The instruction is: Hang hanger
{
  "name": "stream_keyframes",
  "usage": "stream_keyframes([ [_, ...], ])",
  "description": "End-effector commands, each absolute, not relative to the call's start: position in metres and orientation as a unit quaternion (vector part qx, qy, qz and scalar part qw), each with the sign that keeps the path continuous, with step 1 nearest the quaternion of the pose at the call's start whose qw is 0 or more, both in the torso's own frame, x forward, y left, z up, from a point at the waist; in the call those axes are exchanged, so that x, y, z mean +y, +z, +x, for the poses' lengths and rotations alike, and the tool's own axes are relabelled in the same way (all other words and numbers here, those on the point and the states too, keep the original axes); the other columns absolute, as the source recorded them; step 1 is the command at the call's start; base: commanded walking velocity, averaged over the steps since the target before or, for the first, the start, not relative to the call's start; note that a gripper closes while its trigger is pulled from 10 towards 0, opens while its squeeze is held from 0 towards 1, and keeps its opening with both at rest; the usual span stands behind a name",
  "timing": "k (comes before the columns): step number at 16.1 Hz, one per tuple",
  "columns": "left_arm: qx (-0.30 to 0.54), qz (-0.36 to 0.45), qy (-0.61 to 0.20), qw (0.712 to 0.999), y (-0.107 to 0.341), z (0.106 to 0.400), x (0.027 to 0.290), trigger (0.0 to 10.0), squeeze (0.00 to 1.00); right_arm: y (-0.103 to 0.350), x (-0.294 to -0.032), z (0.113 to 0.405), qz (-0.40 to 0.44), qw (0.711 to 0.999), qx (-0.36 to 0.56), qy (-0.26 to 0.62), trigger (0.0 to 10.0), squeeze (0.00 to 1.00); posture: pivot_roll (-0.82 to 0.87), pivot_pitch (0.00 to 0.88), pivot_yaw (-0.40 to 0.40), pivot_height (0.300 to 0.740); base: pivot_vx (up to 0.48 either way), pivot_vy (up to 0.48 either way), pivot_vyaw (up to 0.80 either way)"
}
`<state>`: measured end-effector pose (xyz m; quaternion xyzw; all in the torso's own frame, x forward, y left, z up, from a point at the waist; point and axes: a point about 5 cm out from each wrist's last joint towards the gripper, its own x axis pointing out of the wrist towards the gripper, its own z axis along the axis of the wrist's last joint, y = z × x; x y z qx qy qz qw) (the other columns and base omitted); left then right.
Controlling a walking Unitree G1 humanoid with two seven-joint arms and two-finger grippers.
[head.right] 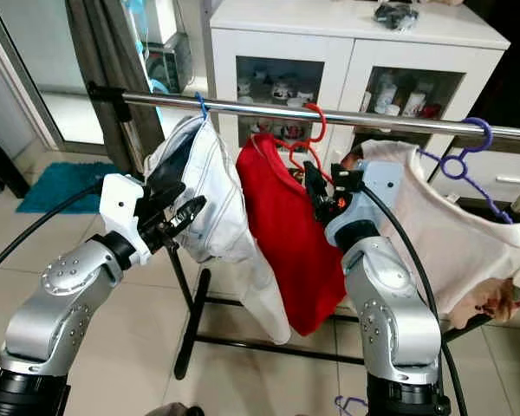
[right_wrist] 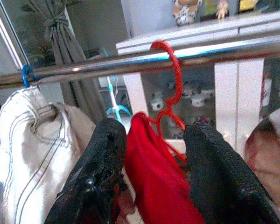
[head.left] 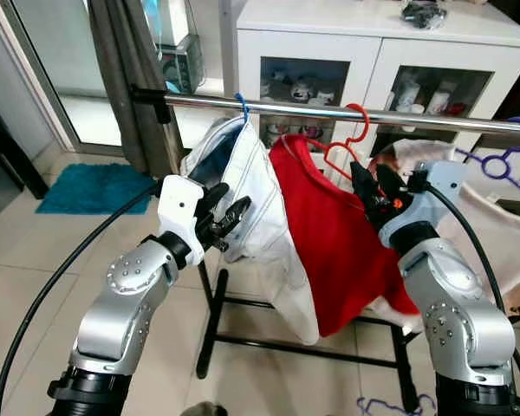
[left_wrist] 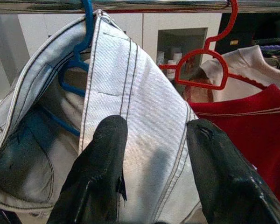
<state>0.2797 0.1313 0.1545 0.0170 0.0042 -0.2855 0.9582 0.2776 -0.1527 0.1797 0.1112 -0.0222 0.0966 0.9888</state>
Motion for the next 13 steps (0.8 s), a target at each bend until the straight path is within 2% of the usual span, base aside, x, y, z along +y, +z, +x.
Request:
stream_keyframes([
  [1,-0.002,0.022,-0.284,0.958,0.157,0.282,0.129,10.0,0.0,0.181,-0.156,0.276,0.105,0.99,-0.037,0.09,10.0,0.0,-0.1,0.0,0.009,0.74,0.0,-0.3,0.0],
  [8,-0.013,0.028,-0.263,0.964,0.158,0.283,0.133,10.0,0.0,0.17,-0.15,0.28,0.105,0.988,-0.032,0.106,10.0,0.0,-0.08,0.0,-0.019,0.74,0.0,-0.298,0.0],
  [13,-0.01,0.033,-0.267,0.963,0.155,0.284,0.133,10.0,0.0,0.148,-0.156,0.279,0.108,0.992,0.023,0.066,10.0,0.0,-0.08,0.0,-0.005,0.74,0.0,-0.298,0.0],
])
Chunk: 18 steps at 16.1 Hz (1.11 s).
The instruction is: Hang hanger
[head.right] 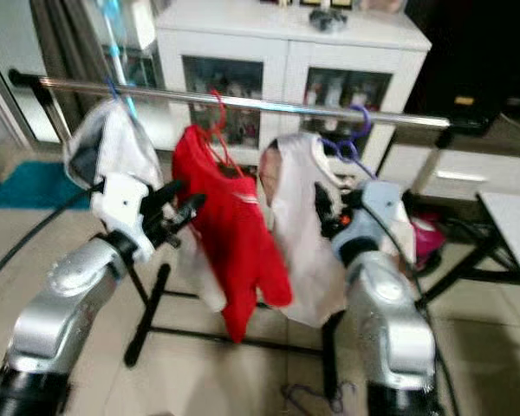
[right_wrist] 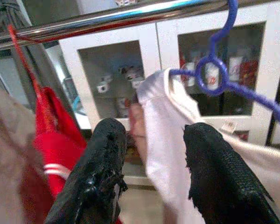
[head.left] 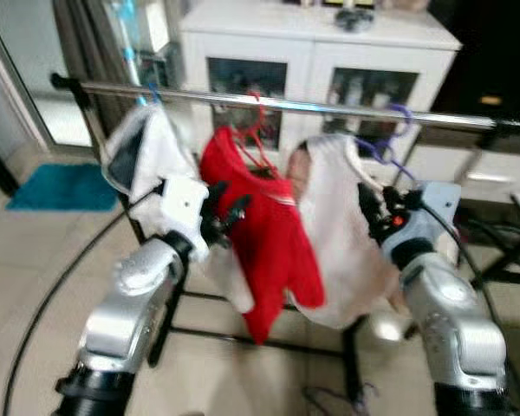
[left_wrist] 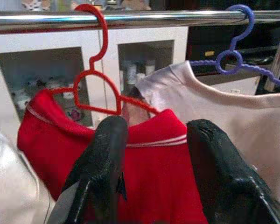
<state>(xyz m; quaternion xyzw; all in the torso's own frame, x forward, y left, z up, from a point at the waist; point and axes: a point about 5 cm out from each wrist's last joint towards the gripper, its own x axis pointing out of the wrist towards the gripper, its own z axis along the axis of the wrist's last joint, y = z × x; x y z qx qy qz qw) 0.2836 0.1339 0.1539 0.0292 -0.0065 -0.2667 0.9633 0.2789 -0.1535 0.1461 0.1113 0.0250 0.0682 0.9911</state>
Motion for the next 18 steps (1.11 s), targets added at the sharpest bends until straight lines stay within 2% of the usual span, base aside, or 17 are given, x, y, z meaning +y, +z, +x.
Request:
stream_keyframes([
  [1,-0.009,0.035,-0.269,0.962,0.155,0.285,0.134,10.0,0.0,0.147,-0.156,0.279,0.108,0.992,0.024,0.06,10.0,0.0,-0.08,0.0,-0.001,0.74,0.0,-0.3,0.0],
  [8,-0.004,0.038,-0.271,0.962,0.152,0.285,0.133,10.0,0.0,0.142,-0.161,0.277,0.095,0.994,0.034,0.038,10.0,0.0,-0.08,0.0,0.005,0.74,0.0,-0.295,0.0],
  [10,0.004,0.028,-0.243,0.97,0.15,0.288,0.138,10.0,0.0,0.138,-0.166,0.278,0.085,0.995,0.048,0.021,10.0,0.0,-0.08,0.0,0.003,0.74,0.0,0.0,0.0],
  [12,0.007,0.025,-0.249,0.968,0.149,0.288,0.137,10.0,0.0,0.139,-0.169,0.279,0.058,0.997,0.049,0.015,10.0,0.0,-0.08,0.0,0.003,0.74,0.0,0.0,0.0],
  [15,0.012,0.021,-0.252,0.967,0.149,0.287,0.138,10.0,0.0,0.142,-0.165,0.281,0.046,0.998,0.042,0.014,10.0,0.0,-0.07,0.0,0.004,0.74,0.309,0.0,0.8],
  [18,0.017,0.022,-0.255,0.967,0.149,0.286,0.139,10.0,0.0,0.147,-0.17,0.282,0.048,0.998,0.029,-0.003,10.0,0.0,-0.07,0.0,0.006,0.74,0.325,0.0,0.0],
])
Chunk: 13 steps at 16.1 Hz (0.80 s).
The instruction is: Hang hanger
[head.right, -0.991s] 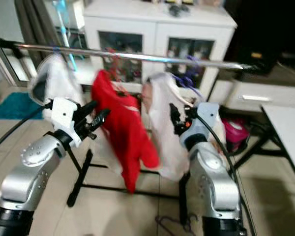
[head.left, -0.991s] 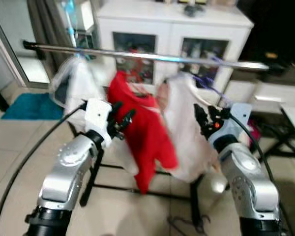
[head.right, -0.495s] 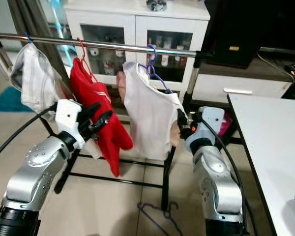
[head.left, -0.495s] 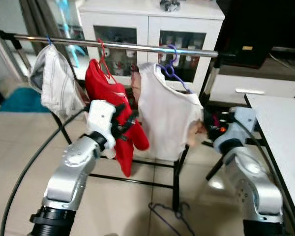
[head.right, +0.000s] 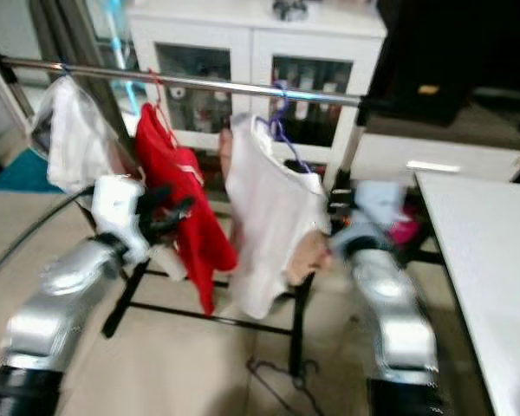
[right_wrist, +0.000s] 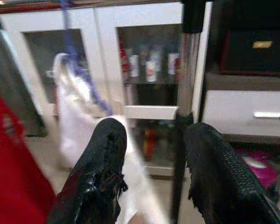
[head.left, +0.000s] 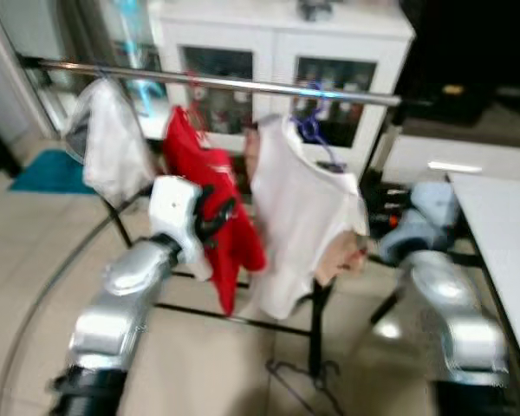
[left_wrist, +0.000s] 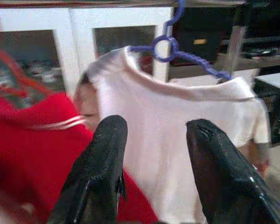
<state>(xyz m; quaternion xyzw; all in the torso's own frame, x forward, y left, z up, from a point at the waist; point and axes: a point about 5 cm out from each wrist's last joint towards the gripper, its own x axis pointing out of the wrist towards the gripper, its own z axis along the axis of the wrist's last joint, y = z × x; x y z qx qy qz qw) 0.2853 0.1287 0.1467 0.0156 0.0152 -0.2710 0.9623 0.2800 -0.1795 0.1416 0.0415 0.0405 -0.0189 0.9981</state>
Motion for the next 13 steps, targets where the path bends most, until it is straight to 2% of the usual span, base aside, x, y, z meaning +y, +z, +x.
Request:
stream_keyframes([
  [1,0.017,0.023,-0.257,0.966,0.149,0.286,0.139,10.0,0.0,0.148,-0.171,0.282,0.046,0.999,0.023,-0.006,10.0,0.0,-0.07,0.0,0.007,0.74,0.322,0.0,0.0],
  [6,0.013,0.021,-0.262,0.965,0.15,0.286,0.136,10.0,0.0,0.154,-0.168,0.282,0.059,0.998,0.008,0.017,10.0,0.0,-0.07,0.0,0.003,0.74,0.295,0.0,0.0],
  [7,0.01,0.019,-0.264,0.964,0.15,0.286,0.135,10.0,0.0,0.155,-0.167,0.282,0.061,0.998,0.005,0.025,10.0,0.03,-0.07,0.0,0.002,0.74,0.0,0.0,0.0],
  [8,0.011,0.021,-0.281,0.959,0.151,0.284,0.134,10.0,0.0,0.159,-0.166,0.285,0.058,0.998,-0.001,0.041,10.0,1.0,-0.07,0.0,-0.002,0.74,0.0,0.0,0.0],
  [13,0.019,0.02,-0.349,0.937,0.154,0.274,0.135,10.0,0.0,0.168,-0.183,0.306,0.011,0.998,-0.013,0.066,10.0,1.0,-0.06,0.0,0.001,0.74,0.0,0.0,0.0],
])
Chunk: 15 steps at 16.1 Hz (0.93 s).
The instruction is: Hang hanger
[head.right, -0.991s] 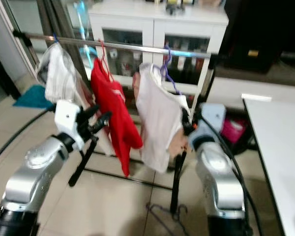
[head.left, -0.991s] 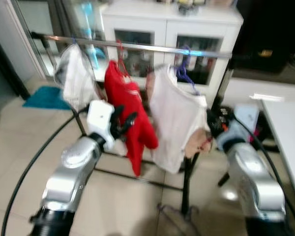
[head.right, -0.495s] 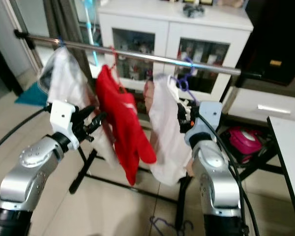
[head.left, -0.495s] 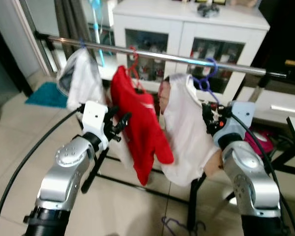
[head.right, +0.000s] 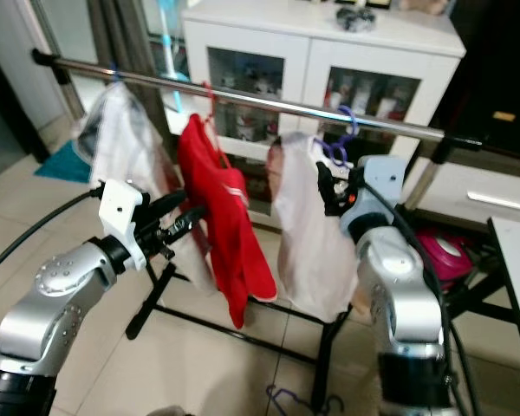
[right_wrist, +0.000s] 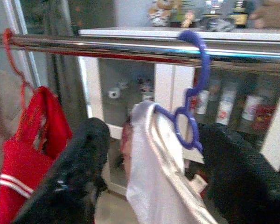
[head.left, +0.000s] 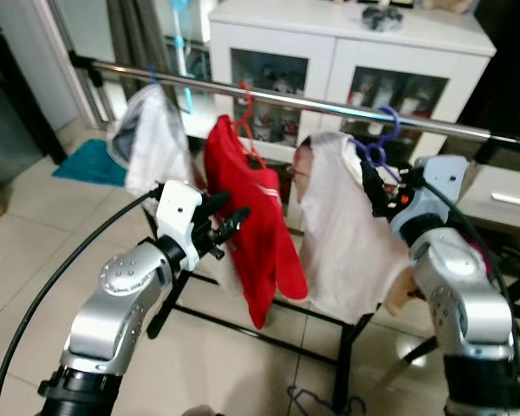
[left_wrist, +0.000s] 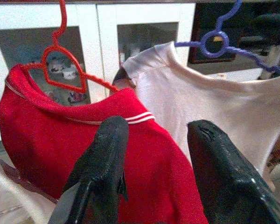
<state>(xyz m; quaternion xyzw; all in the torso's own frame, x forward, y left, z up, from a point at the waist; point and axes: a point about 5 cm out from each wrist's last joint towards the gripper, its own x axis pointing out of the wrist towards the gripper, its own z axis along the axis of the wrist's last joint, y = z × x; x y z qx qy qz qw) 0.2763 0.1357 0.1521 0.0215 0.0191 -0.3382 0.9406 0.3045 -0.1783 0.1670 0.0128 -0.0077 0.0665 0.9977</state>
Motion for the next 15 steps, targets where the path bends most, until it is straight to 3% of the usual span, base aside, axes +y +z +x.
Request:
stream_keyframes([
  [1,0.019,0.02,-0.349,0.937,0.154,0.274,0.135,10.0,0.0,0.168,-0.183,0.306,0.011,0.998,-0.013,0.066,10.0,1.0,-0.06,0.0,0.001,0.74,0.0,0.0,0.0],
  [4,0.03,0.025,-0.404,0.914,0.156,0.267,0.136,10.0,0.0,0.177,-0.196,0.338,-0.057,0.99,0.003,0.127,10.0,1.0,-0.06,0.0,0.021,0.74,0.0,0.0,0.0],
  [9,0.04,0.037,-0.442,0.895,0.158,0.262,0.137,10.0,0.0,0.184,-0.221,0.373,-0.095,0.989,0.05,0.104,10.0,1.0,-0.06,0.0,0.044,0.74,0.0,0.0,0.0],
  [10,0.045,0.036,-0.457,0.888,0.158,0.259,0.135,10.0,0.0,0.187,-0.223,0.381,-0.076,0.988,0.06,0.124,10.0,0.0,-0.06,0.0,0.045,0.74,0.0,0.0,0.0],
  [15,0.055,0.036,-0.474,0.878,0.158,0.254,0.135,10.0,0.0,0.191,-0.228,0.396,-0.06,0.986,0.091,0.125,10.0,0.0,-0.05,0.018,0.046,0.74,0.0,0.0,0.0],
])
